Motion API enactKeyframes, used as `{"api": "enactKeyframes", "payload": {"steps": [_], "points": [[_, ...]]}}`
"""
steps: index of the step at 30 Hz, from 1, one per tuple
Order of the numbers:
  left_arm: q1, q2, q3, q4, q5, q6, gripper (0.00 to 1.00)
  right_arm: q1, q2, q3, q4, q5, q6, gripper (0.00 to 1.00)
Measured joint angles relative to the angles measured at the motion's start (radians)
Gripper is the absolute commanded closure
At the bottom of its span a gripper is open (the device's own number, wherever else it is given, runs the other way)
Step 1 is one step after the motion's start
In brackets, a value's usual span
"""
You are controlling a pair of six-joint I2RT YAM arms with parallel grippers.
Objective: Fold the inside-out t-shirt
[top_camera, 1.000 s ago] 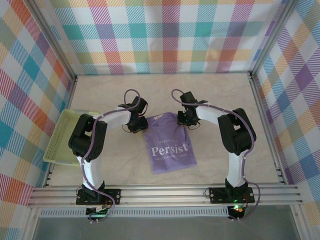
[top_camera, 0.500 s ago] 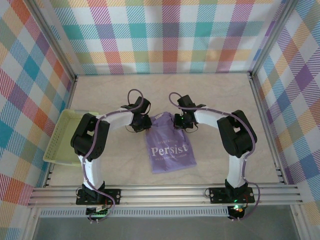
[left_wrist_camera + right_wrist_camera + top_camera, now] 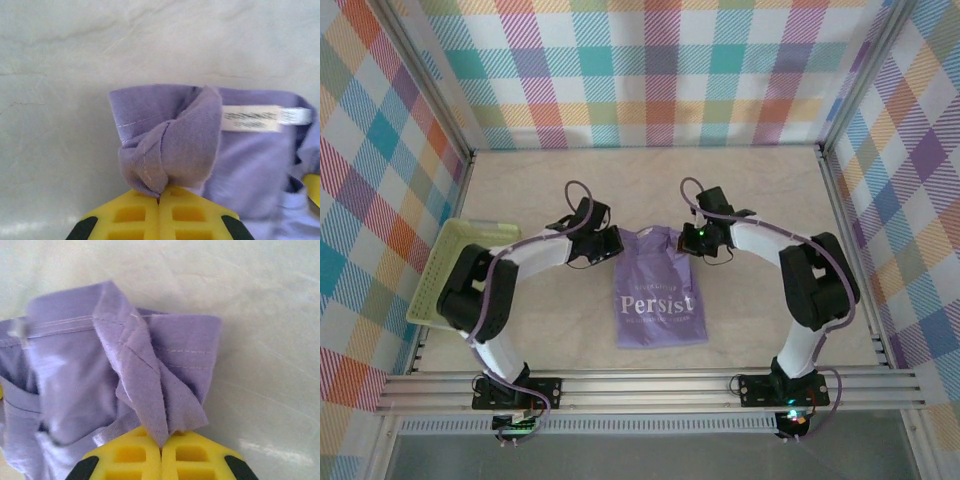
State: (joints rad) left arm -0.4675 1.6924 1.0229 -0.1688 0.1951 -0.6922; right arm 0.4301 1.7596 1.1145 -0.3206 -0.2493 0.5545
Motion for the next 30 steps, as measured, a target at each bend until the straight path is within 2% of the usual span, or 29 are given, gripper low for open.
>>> {"api": "enactKeyframes", "payload": {"steps": [5,9,17,20,24,27,30], "points": [[0.027,-0.139,-0.002,0.016,0.003,0.001,1.0,-0.029,-0.046,0.033,0.01,-0.051,0.007,1.0],[0.071,-0.156,0.042,0.01,0.007,0.005,1.0,-0.06,-0.046,0.121,0.003,-0.08,0.006,1.0],[0.164,-0.132,0.32,-0.034,0.031,0.048,1.0,-0.142,-0.009,0.459,-0.006,-0.134,-0.008,1.0],[0.177,-0.134,0.374,0.005,0.062,0.071,1.0,-0.152,-0.009,0.509,0.006,-0.147,-0.024,1.0],[0.161,-0.172,0.28,0.082,0.109,0.091,1.0,-0.152,-0.048,0.415,0.079,-0.172,-0.041,1.0],[0.116,-0.249,0.092,0.118,0.112,0.11,1.0,-0.145,-0.129,0.217,0.135,-0.187,-0.043,1.0],[0.023,-0.328,-0.1,0.14,0.122,0.114,1.0,-0.126,-0.23,-0.017,0.181,-0.186,-0.042,1.0]]}}
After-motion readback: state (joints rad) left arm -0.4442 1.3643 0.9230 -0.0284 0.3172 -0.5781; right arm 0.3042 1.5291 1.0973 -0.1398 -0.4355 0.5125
